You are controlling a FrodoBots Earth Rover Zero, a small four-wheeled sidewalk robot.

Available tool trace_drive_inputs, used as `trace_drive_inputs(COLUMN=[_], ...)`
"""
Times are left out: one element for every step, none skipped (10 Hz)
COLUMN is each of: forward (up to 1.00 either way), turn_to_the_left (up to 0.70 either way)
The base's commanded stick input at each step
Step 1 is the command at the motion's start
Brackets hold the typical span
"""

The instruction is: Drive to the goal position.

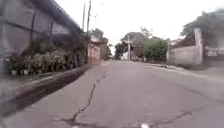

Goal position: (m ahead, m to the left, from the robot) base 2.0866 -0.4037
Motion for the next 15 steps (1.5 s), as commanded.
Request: trace_drive_inputs(forward=[1.0,1.0,1.0,1.0,1.0,1.0,1.0,1.0,1.0,1.0,1.0,1.0,1.0,1.0,1.0], turn_to_the_left=[0.02,0.02,0.02,0.02,0.02,0.02,0.02,0.02,0.02,0.02,0.02,0.02,0.02,0.02,0.02])
